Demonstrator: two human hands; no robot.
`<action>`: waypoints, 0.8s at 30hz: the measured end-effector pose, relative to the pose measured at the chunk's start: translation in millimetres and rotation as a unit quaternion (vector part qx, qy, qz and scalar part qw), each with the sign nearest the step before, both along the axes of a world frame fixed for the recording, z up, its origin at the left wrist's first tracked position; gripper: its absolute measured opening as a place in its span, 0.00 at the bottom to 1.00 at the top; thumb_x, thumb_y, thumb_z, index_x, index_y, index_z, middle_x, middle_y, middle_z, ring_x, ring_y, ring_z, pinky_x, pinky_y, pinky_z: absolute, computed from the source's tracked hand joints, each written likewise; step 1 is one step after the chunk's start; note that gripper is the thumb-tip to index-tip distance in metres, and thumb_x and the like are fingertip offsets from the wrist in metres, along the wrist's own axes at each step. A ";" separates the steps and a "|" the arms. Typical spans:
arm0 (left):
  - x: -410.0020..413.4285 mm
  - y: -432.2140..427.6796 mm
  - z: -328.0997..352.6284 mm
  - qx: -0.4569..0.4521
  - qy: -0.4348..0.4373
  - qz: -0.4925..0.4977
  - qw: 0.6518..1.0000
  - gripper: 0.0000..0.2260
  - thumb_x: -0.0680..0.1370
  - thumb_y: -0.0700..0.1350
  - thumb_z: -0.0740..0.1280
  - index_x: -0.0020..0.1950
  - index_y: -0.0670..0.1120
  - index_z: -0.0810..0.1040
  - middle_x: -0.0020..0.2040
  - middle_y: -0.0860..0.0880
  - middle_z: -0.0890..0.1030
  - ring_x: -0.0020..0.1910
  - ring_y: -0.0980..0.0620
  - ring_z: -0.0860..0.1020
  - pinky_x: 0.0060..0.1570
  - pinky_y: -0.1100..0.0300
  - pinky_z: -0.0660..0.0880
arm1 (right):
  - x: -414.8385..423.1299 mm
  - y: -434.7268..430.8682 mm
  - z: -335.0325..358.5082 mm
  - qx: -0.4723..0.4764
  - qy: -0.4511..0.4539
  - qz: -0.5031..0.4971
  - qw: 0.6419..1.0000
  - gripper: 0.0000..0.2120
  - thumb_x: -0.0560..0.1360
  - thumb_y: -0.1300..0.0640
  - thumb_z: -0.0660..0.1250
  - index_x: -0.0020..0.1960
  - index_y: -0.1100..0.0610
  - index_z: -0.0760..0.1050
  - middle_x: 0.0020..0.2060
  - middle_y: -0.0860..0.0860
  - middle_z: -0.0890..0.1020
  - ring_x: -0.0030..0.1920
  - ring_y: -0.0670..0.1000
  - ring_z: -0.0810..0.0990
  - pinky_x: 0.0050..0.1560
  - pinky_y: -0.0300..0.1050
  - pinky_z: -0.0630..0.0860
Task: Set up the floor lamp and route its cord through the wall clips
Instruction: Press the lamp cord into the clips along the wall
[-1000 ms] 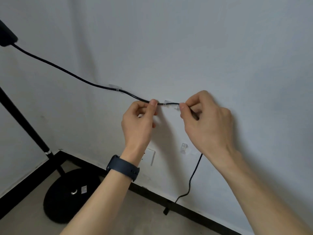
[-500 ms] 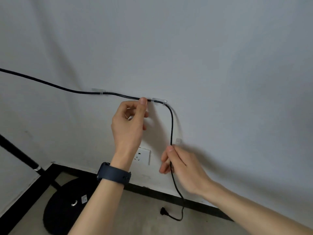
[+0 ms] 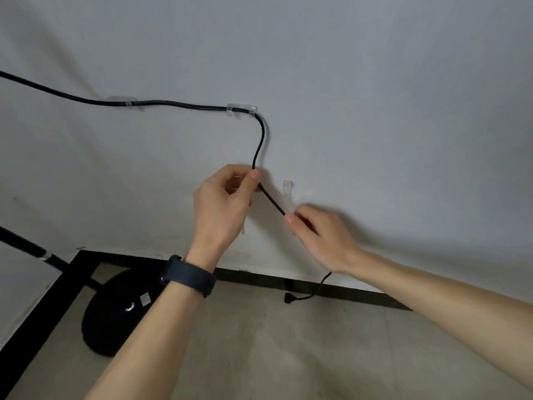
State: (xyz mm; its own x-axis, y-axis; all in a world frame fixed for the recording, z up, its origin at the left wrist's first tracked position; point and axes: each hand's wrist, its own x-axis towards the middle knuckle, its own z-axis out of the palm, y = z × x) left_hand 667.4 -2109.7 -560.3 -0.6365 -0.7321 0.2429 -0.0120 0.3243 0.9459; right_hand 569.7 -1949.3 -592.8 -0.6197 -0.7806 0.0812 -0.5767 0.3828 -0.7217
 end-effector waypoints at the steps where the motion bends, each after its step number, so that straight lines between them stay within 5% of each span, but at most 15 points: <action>1: -1.3 1.7 -0.5 0.004 0.006 0.008 1.000 0.05 0.79 0.48 0.71 0.50 0.48 0.85 0.42 0.51 0.87 0.39 0.54 0.84 0.38 0.62 0.79 | -0.7 1.6 -2.8 -0.003 0.015 0.010 1.000 0.18 0.82 0.45 0.59 0.40 0.55 0.71 0.31 0.54 0.76 0.32 0.48 0.71 0.41 0.55 0.72; 9: -15.3 17.9 -4.1 -0.019 0.018 0.038 0.999 0.04 0.76 0.53 0.73 0.43 0.55 0.83 0.38 0.57 0.86 0.41 0.58 0.84 0.40 0.49 0.83 | -6.2 12.5 -21.4 -0.049 0.083 -0.054 0.994 0.09 0.83 0.52 0.57 0.44 0.46 0.69 0.28 0.54 0.80 0.29 0.56 0.78 0.35 0.57 0.77; 18: -22.0 18.1 -8.7 -0.030 -0.009 0.044 0.999 0.14 0.72 0.61 0.74 0.39 0.52 0.84 0.34 0.56 0.85 0.39 0.54 0.84 0.39 0.44 0.82 | -1.7 6.1 -30.1 -0.027 -0.057 -0.094 0.994 0.13 0.85 0.51 0.51 0.48 0.51 0.72 0.36 0.48 0.87 0.26 0.50 0.83 0.41 0.50 0.81; 24: -14.9 21.4 -20.3 -0.030 -0.045 0.024 0.998 0.16 0.77 0.62 0.67 0.39 0.52 0.83 0.34 0.55 0.85 0.31 0.52 0.82 0.35 0.52 0.80 | 8.5 -10.4 -42.4 -0.033 -0.133 -0.084 0.987 0.16 0.85 0.50 0.53 0.49 0.53 0.77 0.43 0.47 0.87 0.36 0.47 0.87 0.48 0.53 0.83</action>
